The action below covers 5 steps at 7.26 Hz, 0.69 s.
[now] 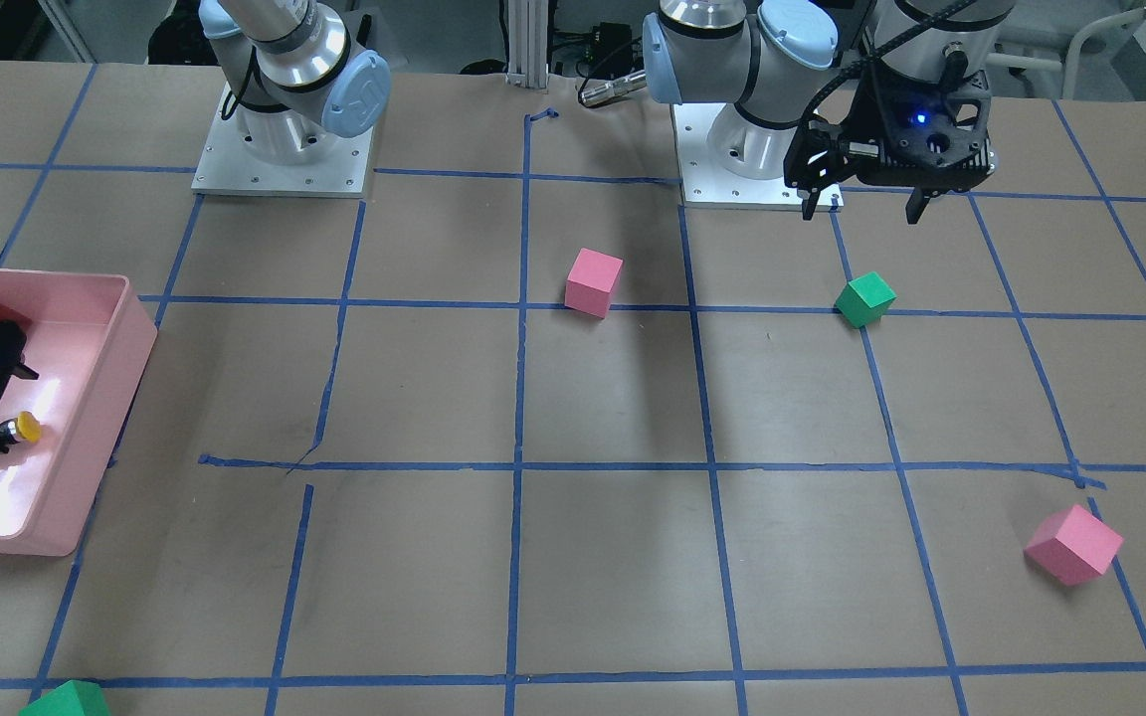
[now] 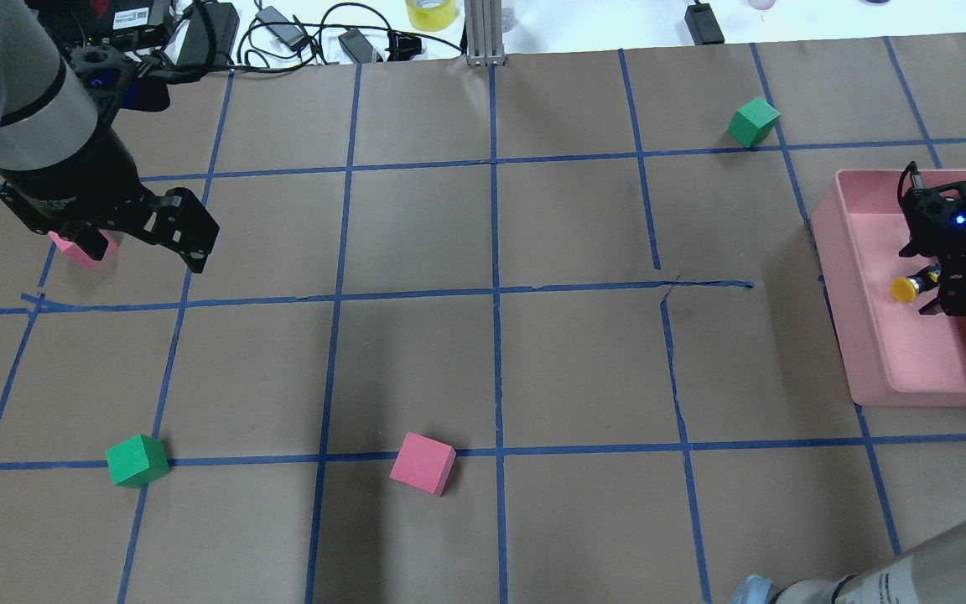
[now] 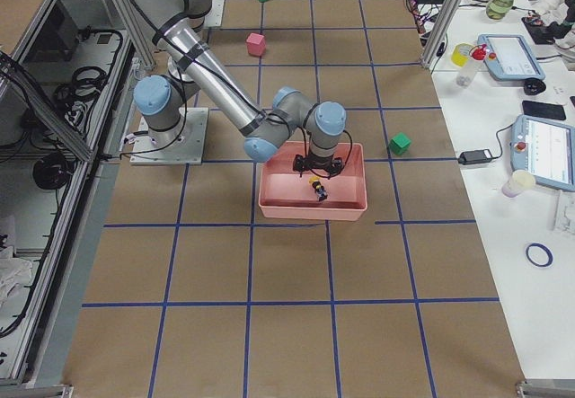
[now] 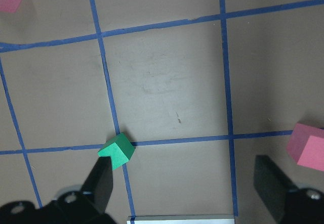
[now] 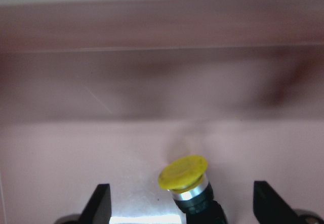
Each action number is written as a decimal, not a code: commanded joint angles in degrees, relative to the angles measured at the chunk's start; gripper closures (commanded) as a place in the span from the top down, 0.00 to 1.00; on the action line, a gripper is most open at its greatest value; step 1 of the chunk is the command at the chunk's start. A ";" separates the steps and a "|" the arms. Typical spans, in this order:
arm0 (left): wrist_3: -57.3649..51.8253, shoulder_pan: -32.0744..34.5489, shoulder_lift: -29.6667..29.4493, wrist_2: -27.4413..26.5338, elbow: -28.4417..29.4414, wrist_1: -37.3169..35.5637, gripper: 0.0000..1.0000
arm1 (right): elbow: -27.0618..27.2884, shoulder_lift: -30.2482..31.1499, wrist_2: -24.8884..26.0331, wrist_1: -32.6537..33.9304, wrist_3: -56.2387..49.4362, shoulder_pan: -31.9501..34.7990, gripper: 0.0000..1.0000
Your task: Align button upright
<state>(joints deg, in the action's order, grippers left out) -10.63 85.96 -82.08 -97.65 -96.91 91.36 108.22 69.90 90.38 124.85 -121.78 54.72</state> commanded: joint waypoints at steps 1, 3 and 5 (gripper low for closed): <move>0.00 0.00 0.43 -0.35 -0.64 0.22 1.00 | 0.33 -0.03 0.15 0.65 -0.48 0.04 1.00; 0.00 0.00 0.60 -0.79 -0.73 0.22 1.00 | 0.85 -0.21 0.23 1.18 -0.13 0.04 1.00; 0.00 0.00 0.95 -0.88 -1.52 0.22 1.00 | 0.94 -0.21 0.24 1.18 -0.04 0.04 1.00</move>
<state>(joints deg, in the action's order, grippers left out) -10.64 85.96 -81.39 -98.44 -97.92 91.58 109.10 69.70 90.60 125.97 -121.90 54.76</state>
